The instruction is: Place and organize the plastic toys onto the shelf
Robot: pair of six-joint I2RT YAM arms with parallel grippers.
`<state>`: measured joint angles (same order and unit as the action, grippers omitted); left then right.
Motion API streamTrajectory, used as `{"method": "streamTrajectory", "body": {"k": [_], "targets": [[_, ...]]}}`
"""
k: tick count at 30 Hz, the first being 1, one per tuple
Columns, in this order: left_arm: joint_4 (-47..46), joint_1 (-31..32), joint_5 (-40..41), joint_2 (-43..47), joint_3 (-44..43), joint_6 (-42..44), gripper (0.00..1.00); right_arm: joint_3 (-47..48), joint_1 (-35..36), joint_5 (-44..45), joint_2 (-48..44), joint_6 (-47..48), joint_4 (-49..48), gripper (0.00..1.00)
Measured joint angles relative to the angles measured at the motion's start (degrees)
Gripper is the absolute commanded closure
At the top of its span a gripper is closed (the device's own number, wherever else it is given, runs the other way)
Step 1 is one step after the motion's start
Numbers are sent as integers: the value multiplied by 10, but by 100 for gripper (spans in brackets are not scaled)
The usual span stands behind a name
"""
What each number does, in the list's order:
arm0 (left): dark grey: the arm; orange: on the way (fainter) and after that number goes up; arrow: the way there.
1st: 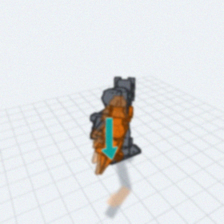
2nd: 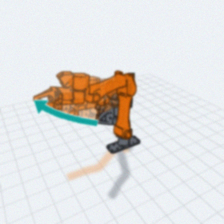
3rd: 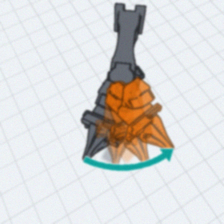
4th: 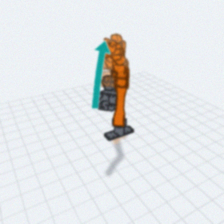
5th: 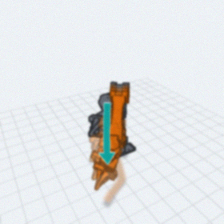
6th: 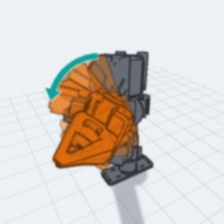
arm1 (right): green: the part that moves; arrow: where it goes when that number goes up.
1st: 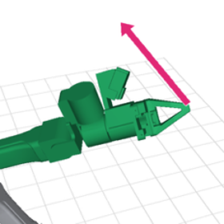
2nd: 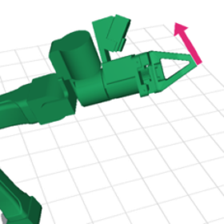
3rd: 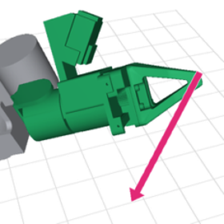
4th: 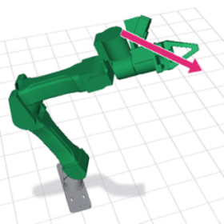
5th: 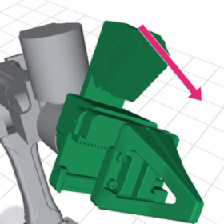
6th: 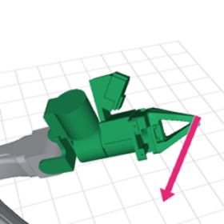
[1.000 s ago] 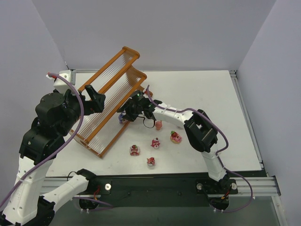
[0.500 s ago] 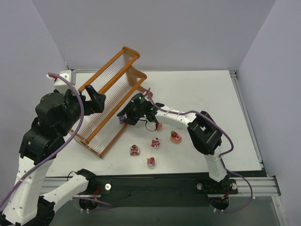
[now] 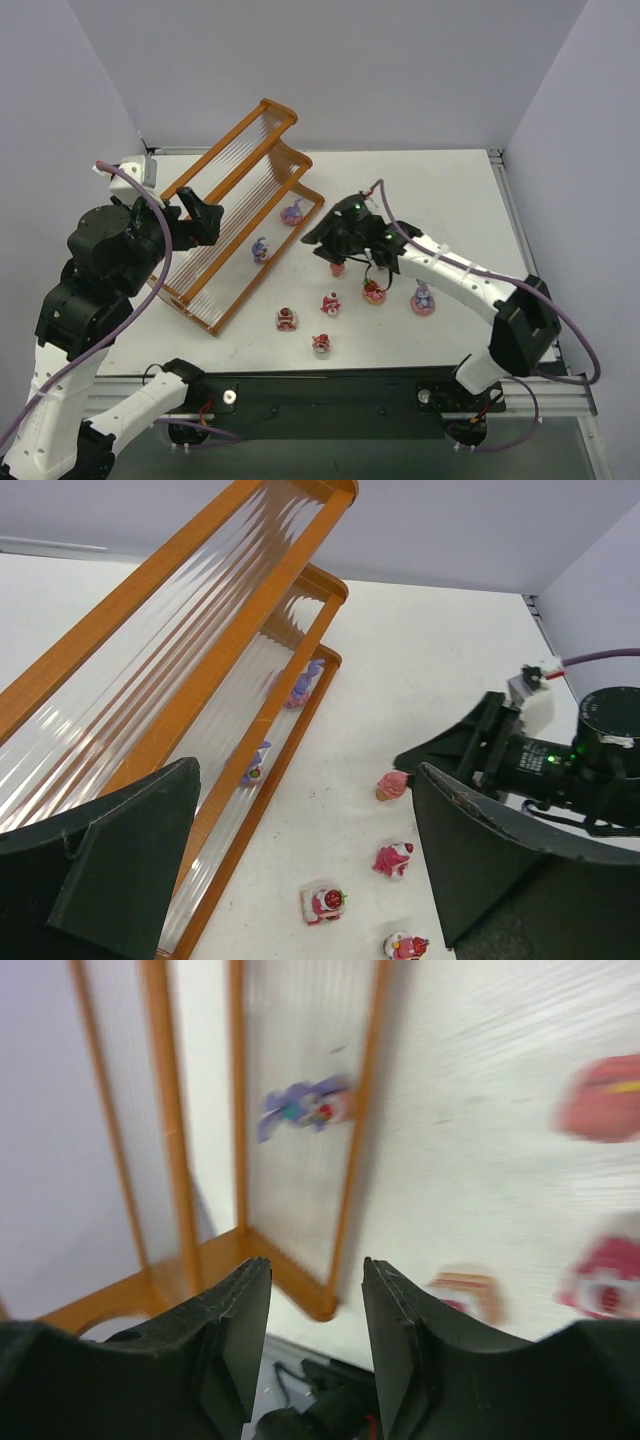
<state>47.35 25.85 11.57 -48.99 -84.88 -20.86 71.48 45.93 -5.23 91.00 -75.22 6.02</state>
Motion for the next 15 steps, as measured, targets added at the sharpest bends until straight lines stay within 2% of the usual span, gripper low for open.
{"method": "streamTrajectory", "body": {"k": [3,4,6,11,15], "targets": [[-3,0,-1,11,13,-3,3,-77,-42,39,-73,7,43,66],[-3,0,-1,14,18,-4,3,-103,-58,53,-100,11,65,74],[-3,0,-4,17,26,-7,3,-143,-95,87,-161,21,113,78],[-4,0,-18,18,42,-11,3,-187,-168,134,-309,34,198,76],[-4,0,-29,17,52,-15,3,-195,-219,150,-361,36,271,74]]}}
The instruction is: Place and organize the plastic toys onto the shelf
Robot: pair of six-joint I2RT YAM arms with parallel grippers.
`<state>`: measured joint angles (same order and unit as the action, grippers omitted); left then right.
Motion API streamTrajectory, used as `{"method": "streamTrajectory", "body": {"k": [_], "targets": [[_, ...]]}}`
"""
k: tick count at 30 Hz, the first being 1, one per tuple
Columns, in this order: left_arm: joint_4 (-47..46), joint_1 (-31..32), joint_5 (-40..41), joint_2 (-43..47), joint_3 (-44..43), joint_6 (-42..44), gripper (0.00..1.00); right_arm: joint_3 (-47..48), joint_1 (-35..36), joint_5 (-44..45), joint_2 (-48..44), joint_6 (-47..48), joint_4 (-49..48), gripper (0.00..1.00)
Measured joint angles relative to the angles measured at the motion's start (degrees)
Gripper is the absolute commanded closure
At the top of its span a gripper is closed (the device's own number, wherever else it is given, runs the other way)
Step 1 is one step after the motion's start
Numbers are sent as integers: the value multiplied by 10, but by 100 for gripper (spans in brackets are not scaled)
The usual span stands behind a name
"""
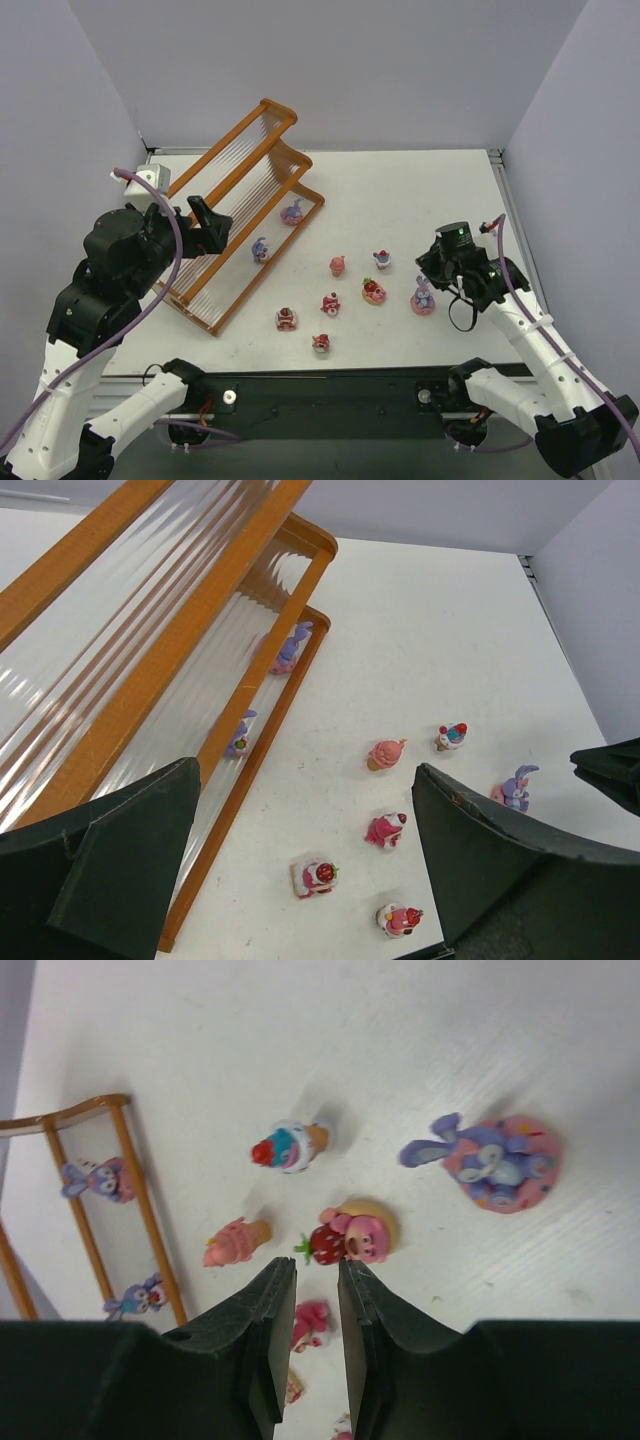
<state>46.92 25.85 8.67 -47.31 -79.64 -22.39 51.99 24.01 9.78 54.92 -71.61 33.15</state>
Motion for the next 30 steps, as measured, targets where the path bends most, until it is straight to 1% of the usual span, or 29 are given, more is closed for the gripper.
{"method": "streamTrajectory", "body": {"k": [6,11,13,17,23,30], "targets": [[-1,0,-10,0,4,-9,3,-16,-68,-5,10,15,75,72],[0,0,-14,0,4,-9,3,-13,-94,-28,66,31,90,69],[0,0,-14,-1,4,-9,3,-7,-101,-41,97,38,91,69],[0,0,-14,-1,4,-9,3,-3,-126,-57,129,41,91,69],[0,0,-13,-2,4,-9,3,-3,-162,-67,142,47,83,69],[0,0,-13,-10,4,-8,3,-2,-174,-79,162,57,52,69]]}}
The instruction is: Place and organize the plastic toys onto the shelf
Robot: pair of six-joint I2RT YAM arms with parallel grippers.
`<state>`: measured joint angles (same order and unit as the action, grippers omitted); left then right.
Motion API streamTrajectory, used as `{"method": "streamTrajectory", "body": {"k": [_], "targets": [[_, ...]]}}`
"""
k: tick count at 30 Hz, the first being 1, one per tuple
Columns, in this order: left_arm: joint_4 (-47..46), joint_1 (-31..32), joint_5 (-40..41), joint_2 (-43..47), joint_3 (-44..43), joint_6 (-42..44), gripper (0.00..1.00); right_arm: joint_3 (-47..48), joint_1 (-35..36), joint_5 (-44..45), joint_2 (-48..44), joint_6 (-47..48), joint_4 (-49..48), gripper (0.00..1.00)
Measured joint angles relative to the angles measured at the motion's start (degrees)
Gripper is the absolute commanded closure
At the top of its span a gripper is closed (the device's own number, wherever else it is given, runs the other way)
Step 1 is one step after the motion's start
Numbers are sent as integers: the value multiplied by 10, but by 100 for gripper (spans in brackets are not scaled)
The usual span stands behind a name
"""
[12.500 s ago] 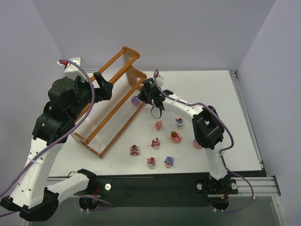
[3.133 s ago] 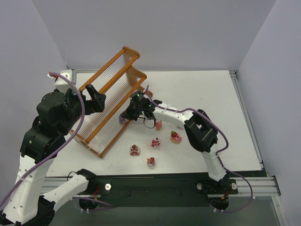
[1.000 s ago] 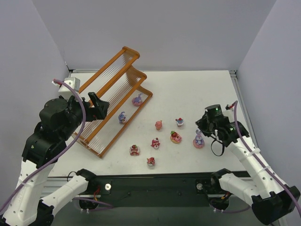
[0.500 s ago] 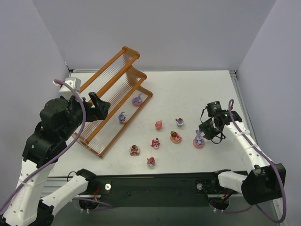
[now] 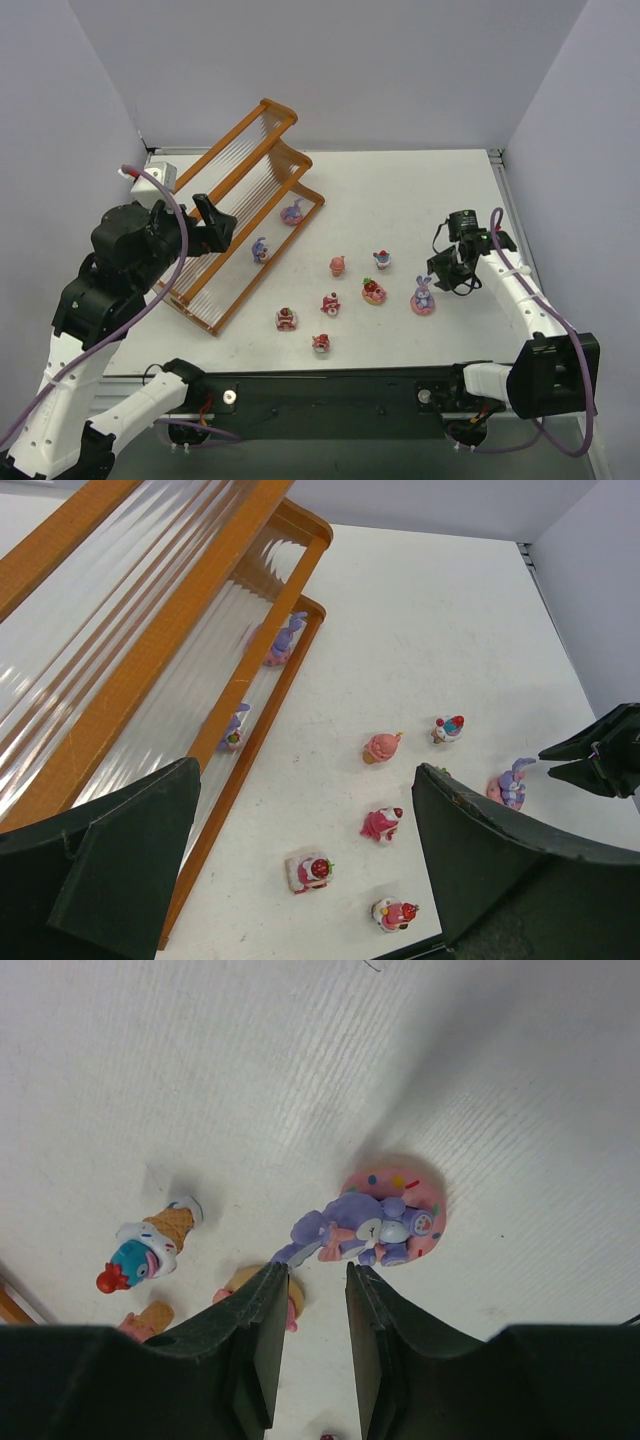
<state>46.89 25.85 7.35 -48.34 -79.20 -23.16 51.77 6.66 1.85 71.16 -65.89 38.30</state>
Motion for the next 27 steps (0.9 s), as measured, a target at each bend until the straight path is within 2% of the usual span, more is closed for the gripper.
{"method": "streamTrajectory", "body": {"k": [18,24,27], "targets": [[0,0,0,-6,0,1,3,-48,-8,-6,4,-22,-76,71],[0,0,0,-8,0,2,3,-66,-10,-6,4,-30,-97,76],[0,0,0,-9,0,3,3,-70,-10,-7,5,-33,-106,83]]}}
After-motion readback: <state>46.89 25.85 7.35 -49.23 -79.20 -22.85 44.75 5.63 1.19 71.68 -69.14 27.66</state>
